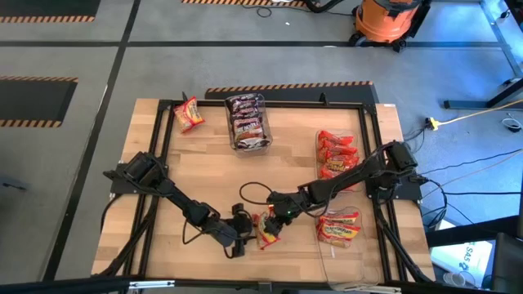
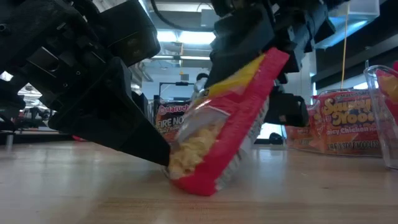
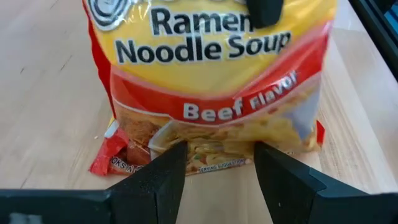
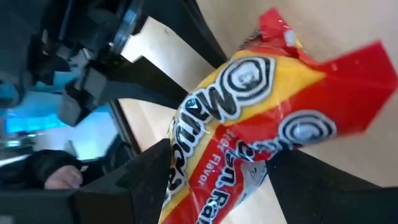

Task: Sort Maruchan noodles
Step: Put the red noodle pack into the bottom transparent bin

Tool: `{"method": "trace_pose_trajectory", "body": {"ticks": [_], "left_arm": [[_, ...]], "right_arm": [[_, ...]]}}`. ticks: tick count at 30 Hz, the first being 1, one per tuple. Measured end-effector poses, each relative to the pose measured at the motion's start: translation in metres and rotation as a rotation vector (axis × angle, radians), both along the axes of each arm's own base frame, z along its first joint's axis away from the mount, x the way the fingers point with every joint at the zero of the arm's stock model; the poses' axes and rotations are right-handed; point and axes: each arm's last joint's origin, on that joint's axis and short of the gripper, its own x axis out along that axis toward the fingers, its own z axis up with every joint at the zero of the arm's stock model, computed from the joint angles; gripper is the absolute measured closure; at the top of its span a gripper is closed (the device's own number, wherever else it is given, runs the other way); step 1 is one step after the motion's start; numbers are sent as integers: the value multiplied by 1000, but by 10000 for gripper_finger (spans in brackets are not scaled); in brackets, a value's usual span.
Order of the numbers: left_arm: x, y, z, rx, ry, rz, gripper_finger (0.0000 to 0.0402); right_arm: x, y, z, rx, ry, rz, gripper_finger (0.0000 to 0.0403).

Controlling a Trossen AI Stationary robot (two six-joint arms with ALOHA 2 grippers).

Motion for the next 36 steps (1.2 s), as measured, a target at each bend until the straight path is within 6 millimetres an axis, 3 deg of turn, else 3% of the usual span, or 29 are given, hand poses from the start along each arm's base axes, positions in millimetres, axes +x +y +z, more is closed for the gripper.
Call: {"method": "trace_pose_trajectory", "body": {"ticks": [7, 15, 26, 36], "left_arm": [[0, 0, 0, 0, -1, 0, 217], [0, 0, 0, 0, -3, 3, 217], [1, 1, 1, -3, -8, 13, 217], [0, 1, 0, -3, -3, 11, 217]], "right_arm": [[5, 1, -5, 36, -22, -17, 159], [10, -1, 4, 186, -45, 43, 159], [6, -3, -3, 137, 33, -36, 159], [10, -4, 1, 2, -109, -9, 136]]}}
